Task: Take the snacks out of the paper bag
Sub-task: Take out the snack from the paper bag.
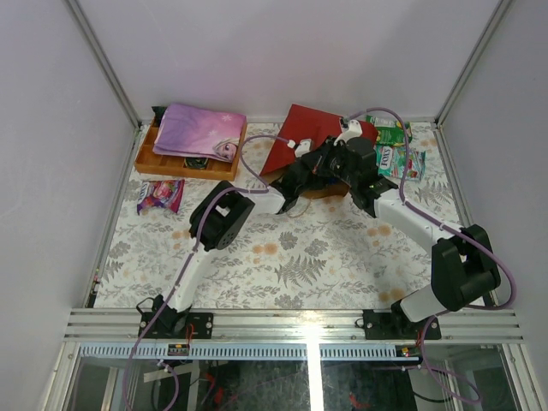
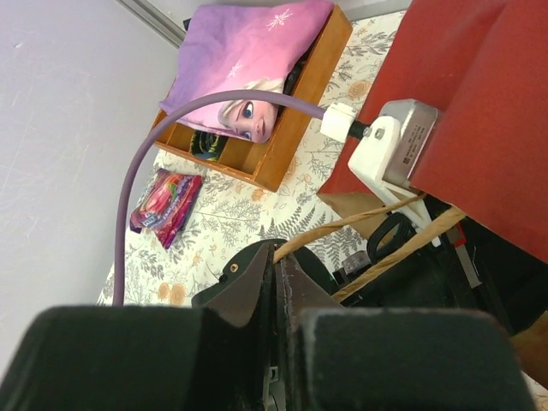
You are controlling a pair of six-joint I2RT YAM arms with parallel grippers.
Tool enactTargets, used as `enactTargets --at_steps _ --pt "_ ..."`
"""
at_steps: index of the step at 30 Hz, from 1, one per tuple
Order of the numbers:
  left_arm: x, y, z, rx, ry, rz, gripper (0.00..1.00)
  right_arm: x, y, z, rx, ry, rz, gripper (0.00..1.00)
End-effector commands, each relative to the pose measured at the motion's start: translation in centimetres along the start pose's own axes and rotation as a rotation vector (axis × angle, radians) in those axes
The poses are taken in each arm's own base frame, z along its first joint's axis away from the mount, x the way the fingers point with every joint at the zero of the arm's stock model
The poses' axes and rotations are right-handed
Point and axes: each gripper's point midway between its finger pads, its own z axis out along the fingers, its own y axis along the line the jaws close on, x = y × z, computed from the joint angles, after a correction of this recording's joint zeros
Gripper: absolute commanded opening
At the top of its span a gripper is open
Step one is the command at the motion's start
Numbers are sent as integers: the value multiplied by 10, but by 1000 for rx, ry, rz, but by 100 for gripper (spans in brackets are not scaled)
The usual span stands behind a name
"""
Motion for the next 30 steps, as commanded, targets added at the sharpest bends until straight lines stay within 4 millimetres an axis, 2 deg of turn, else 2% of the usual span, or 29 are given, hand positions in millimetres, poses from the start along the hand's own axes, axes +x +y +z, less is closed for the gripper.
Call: enactTargets --at_steps 1,9,14,19,30 --pt "-13 -31 -7 87 -7 32 0 -18 46 -10 -143 -24 -1 0" --pt "-37 -51 -48 141 -69 36 0 -23 47 -21 -134 -46 -18 0" --pt "-36 -56 -86 163 -87 23 0 -25 46 -23 -126 -58 -28 0" --pt "-35 -47 -130 144 -113 26 0 -23 44 -20 -122 -58 -25 0" --pt "-54 -33 -213 104 -188 28 0 -20 40 -15 -116 -53 -17 0"
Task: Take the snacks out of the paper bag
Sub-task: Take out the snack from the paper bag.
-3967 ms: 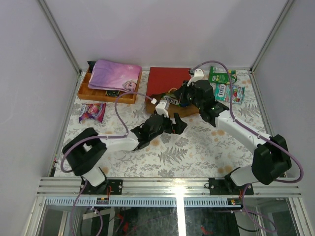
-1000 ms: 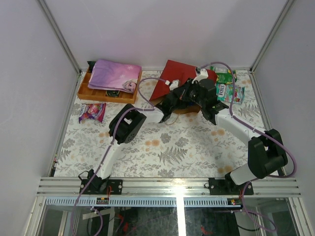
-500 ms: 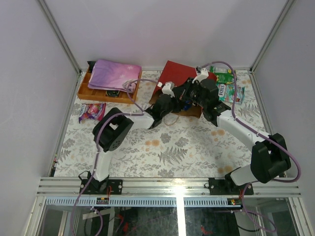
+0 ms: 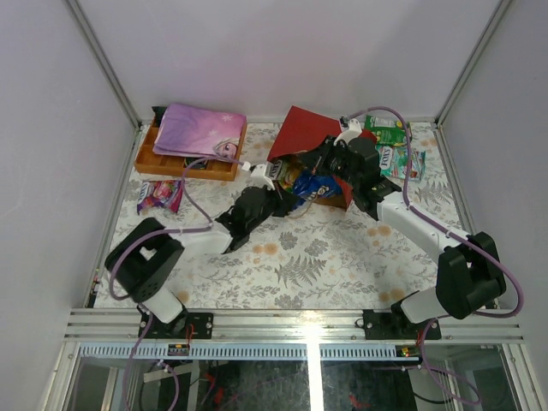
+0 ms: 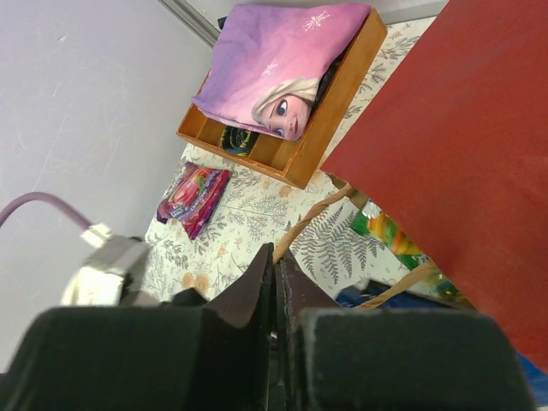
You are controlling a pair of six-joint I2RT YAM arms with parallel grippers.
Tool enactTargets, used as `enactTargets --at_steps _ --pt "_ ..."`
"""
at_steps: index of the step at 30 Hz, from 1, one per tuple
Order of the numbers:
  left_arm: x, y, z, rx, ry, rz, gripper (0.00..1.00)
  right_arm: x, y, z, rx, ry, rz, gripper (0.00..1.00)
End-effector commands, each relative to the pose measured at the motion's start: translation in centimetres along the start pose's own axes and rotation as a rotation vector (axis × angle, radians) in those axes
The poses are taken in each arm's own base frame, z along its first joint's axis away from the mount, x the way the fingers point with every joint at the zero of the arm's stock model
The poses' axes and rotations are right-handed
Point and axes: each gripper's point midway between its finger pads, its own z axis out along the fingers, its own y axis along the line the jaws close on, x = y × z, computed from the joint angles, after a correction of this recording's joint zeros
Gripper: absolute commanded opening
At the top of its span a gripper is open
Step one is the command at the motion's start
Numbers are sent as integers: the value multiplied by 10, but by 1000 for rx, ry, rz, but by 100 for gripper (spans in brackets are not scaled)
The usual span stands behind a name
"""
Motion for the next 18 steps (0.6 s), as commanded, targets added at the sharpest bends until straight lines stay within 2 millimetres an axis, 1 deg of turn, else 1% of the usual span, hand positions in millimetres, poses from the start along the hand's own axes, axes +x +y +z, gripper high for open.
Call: enactTargets --at_steps 1,3,4,8,10,13,15,16,18 --pt "-44 -14 -31 38 -147 9 0 -14 17 -1 -54 -47 -15 0" --pt "-48 -14 -47 35 -153 23 0 -13 17 -1 -53 -47 -14 0" --pt "-56 -20 -56 48 -170 28 0 -14 16 -1 -53 -47 -14 0" --pt "-73 -35 -85 92 -172 63 0 -13 18 0 -60 -46 -14 0" --pt "-85 -43 -104 104 -184 83 0 -14 19 -1 -61 -47 -18 0" --pt "-110 -49 -136 86 -244 97 0 -16 18 -4 -52 -61 -30 0" --pt "-128 -54 -161 74 -294 103 0 -17 16 -4 -48 -67 -32 0" --pt "-142 -60 -179 82 -340 103 0 -17 17 -3 -51 -63 -31 0" --pt "-159 -62 -206 61 -399 99 0 -15 19 0 -64 -57 -24 0"
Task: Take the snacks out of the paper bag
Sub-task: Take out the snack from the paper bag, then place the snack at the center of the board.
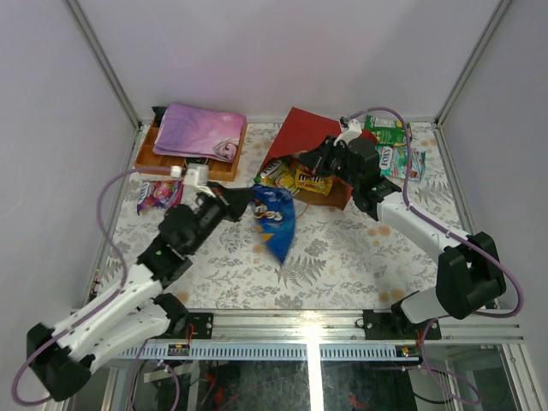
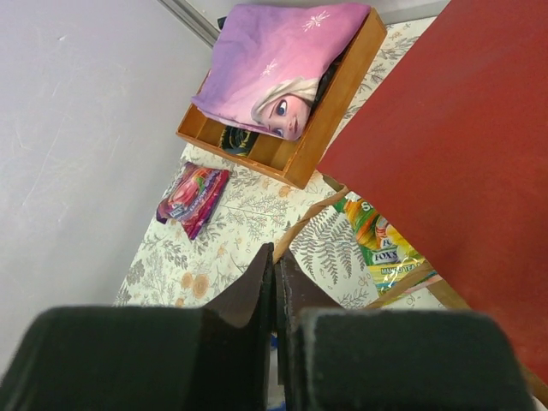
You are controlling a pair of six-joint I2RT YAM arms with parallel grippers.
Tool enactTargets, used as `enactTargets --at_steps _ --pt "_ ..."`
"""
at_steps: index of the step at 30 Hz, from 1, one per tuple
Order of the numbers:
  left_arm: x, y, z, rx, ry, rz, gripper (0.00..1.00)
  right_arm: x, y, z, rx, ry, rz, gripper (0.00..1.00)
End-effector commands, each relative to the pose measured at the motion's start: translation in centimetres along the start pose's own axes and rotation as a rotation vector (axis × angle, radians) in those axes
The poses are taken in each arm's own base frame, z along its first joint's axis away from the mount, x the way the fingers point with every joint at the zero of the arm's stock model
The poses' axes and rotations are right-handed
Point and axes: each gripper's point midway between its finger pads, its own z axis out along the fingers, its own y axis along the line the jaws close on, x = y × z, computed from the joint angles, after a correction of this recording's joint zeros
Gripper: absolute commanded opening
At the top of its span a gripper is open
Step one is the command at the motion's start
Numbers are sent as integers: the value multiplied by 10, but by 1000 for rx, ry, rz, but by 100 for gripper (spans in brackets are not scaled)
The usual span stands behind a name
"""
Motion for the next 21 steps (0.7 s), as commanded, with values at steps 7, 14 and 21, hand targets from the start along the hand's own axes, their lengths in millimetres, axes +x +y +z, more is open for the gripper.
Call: enactTargets --at_steps 7,14,21 --pt "-119 49 -101 -463 -340 -29 0 -13 24 2 -96 -50 6 0" --pt "-116 70 -100 -580 -333 -6 0 -12 26 1 -109 -44 13 0" --pt "-99 109 -46 -518 -89 -101 0 -9 29 -2 -126 -29 16 0"
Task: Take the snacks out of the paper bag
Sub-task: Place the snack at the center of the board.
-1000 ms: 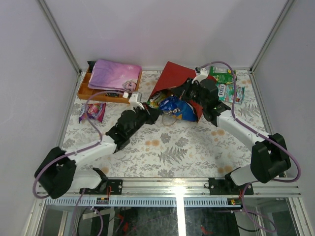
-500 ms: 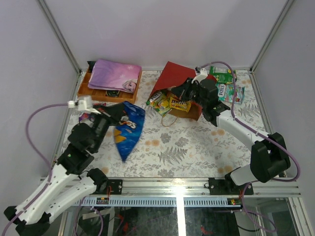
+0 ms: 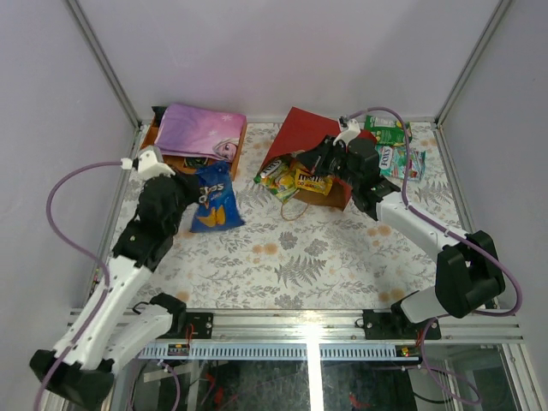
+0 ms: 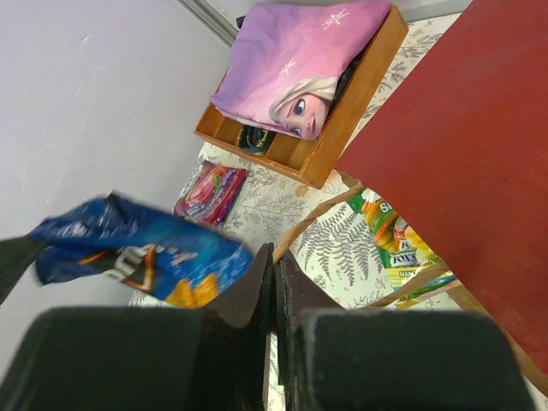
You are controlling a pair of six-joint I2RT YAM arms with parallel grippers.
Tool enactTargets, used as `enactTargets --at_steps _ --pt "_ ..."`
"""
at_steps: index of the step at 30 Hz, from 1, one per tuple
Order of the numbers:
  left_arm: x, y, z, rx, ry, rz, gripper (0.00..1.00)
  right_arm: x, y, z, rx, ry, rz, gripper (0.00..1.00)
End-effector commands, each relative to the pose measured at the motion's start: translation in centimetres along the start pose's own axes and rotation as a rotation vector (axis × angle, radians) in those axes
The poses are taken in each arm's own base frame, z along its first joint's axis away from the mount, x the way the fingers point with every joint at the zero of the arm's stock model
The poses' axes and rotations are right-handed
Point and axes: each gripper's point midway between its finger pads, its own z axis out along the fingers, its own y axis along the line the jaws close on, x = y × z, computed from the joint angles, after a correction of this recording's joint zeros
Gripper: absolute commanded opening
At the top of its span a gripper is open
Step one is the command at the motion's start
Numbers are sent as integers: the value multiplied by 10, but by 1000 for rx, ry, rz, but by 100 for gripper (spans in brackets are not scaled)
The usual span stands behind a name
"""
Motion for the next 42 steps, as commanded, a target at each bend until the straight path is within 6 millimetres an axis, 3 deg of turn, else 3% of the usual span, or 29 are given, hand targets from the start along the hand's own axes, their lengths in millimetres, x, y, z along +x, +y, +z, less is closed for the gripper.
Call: enactTargets --at_steps 1,6,9,13,18,25,38,39,40,42 --pt "-11 0 26 114 94 -145 0 -9 21 -4 -79 -31 -17 0" --pt "-20 72 46 72 120 -384 0 -8 19 -10 -63 -28 -41 0" --pt "-1 117 51 -2 164 -537 0 -9 19 -11 -61 -32 -46 0" --pt "20 158 45 -172 151 -575 0 -9 19 -10 -66 -29 -47 0" --pt "11 172 19 -286 47 -528 0 -5 17 -8 -61 -21 -44 0" --pt "22 196 -8 -514 79 -552 0 -1 15 0 -75 -7 -25 0" --pt "22 243 -85 -922 -126 -580 0 9 17 8 -119 22 10 0" --pt "22 244 -87 -932 -132 -576 8 10 19 9 -128 24 16 0" --pt "23 244 -88 -934 -125 -580 28 11 19 9 -135 29 22 0" --pt "27 243 -85 -923 -109 -589 90 13 22 8 -148 38 30 0"
